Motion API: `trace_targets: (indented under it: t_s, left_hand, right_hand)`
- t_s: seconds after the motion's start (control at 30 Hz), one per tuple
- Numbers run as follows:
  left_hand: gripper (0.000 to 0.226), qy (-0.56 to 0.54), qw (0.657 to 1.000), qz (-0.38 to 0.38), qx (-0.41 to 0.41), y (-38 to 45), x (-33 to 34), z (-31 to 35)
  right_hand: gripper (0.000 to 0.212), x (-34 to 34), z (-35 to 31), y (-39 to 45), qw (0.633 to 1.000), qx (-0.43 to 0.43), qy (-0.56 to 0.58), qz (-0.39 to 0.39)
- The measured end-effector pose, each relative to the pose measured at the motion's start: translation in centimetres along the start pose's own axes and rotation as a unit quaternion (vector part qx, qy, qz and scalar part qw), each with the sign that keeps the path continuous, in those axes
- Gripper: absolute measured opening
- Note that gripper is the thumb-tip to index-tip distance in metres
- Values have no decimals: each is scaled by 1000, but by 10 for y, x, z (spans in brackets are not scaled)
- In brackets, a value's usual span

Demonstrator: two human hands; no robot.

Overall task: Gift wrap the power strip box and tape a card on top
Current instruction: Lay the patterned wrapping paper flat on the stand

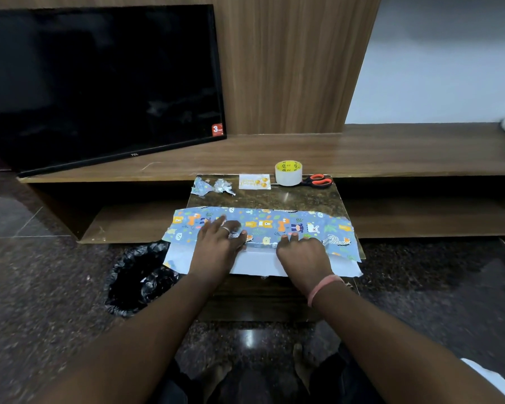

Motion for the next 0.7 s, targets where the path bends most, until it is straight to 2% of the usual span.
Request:
trace_targets:
  t_s: [0.13,0.2,0.3,0.37,0.53,0.7]
  left_hand:
    - [49,-57,998,-32,-18,-2,7,-17]
    - [49,-74,997,-28,-18,-6,4,-23]
    - [46,-152,988,-4,-20,-8,-2,-37]
    - [52,-189,981,-22,-41,-11,-4,-48]
    - [53,-210,974,-62,-66,-18,-9,-58]
    - [54,-202,974,-69,-72,-20,-9,-55]
  right_hand:
    - [47,13,6,4,999,-30,-32,8]
    - [46,16,10,5,998,-55,-31,23]
    - [46,22,22,1,998,-44,6,33]
    - [50,25,28,-2,998,-39,50,20]
    - [62,26,32,-4,994,-24,106,-31]
    - [52,37,44,-3,988,-24,145,-47]
Point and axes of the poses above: each hand's wrist, its own y-axis towards the middle knuckle, its own x-axis out of the palm, z = x × y, the point moved 5 cm from there along y, towards the middle knuckle, and after that the axes turned 11 degrees about -z, right-handed, at the moved point
